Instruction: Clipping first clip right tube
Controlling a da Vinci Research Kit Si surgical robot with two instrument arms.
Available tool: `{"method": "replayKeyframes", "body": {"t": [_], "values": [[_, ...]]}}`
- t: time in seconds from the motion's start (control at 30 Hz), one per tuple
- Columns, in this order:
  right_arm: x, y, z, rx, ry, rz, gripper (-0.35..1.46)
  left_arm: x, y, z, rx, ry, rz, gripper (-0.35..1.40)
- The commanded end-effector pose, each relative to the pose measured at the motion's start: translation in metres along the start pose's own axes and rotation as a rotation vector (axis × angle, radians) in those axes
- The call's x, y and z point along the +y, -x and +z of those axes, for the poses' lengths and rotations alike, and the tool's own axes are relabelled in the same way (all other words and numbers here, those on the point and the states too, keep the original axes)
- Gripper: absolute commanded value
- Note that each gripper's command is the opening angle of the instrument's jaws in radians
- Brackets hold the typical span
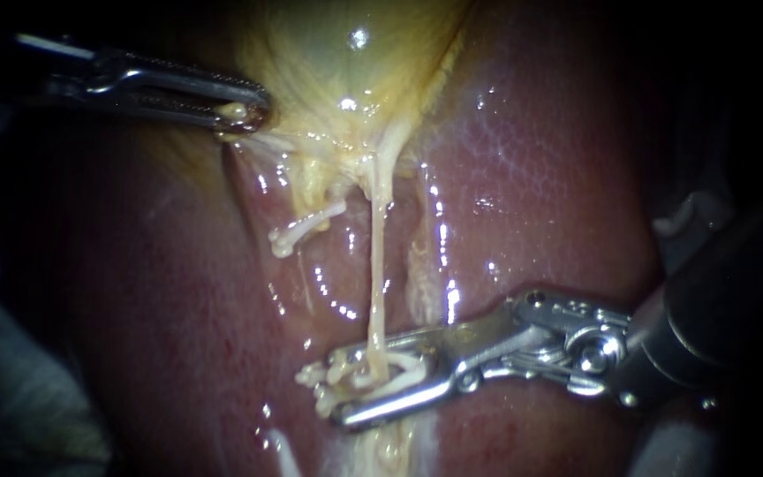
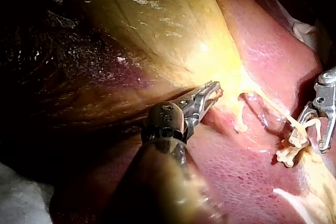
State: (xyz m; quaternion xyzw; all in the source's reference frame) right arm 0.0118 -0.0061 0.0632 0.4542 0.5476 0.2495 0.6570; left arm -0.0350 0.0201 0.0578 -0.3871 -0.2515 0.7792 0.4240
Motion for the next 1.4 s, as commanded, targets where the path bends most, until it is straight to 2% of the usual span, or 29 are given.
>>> {"method": "replayKeyframes", "body": {"t": [0.03,0.53,0.63,1.4], "values": [[0.0,-0.0001,-0.0001,-0.001,0.0,0.002,0.31,0.0,0.0,0.0,0.0,0.0,0.0,-0.35],[0.0004,0.0,-0.001,-0.001,0.0,0.014,-0.15,0.0,0.0,0.0,0.0,0.0,0.0,-0.35],[0.0004,0.0,-0.0011,-0.002,-0.001,0.014,-0.35,0.0,0.0,0.0,0.0,0.0,0.0,-0.35],[0.0003,0.0003,-0.0014,-0.004,-0.002,0.03,-0.35,0.0,0.0,0.0,0.0,0.0,0.0,-0.35]]}}
